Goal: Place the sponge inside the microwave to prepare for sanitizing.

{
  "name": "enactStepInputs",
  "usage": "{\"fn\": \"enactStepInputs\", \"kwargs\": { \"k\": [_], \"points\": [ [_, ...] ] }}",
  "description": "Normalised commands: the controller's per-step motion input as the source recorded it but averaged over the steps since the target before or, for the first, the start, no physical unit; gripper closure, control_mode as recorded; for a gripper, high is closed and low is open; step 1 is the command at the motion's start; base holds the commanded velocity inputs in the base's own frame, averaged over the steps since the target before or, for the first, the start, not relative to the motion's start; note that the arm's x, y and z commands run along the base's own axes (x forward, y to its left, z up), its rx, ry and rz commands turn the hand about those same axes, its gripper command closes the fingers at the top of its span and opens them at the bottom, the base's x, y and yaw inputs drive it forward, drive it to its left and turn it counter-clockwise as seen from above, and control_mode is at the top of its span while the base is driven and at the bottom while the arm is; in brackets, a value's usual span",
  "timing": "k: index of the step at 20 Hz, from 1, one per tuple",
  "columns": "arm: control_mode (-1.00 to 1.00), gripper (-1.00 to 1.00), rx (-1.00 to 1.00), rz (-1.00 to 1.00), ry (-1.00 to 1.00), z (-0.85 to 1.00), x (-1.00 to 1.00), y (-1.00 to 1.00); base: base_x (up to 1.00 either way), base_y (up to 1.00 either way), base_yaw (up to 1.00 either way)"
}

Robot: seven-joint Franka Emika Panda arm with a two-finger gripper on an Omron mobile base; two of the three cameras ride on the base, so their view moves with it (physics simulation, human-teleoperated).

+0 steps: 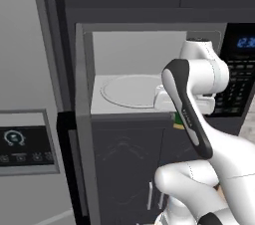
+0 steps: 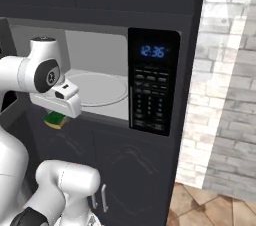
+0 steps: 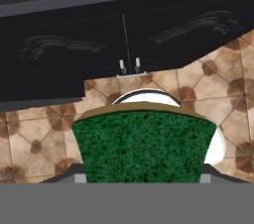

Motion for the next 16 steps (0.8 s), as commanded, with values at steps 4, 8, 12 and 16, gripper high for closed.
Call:
{"fn": "enactStepInputs", "kwargs": {
  "k": [4,8,12,16],
  "points": [
    [1.00,1.00,0.00,0.00,0.00,0.00,0.00,0.00,0.27,0.28,-0.01],
    [1.00,1.00,0.00,0.00,0.00,0.00,0.00,0.00,0.18,0.35,-0.04],
    [1.00,1.00,0.00,0.00,0.00,0.00,0.00,0.00,0.12,0.35,-0.02],
    [1.00,1.00,0.00,0.00,0.00,0.00,0.00,0.00,0.29,0.14,-0.12]
  ]
}}
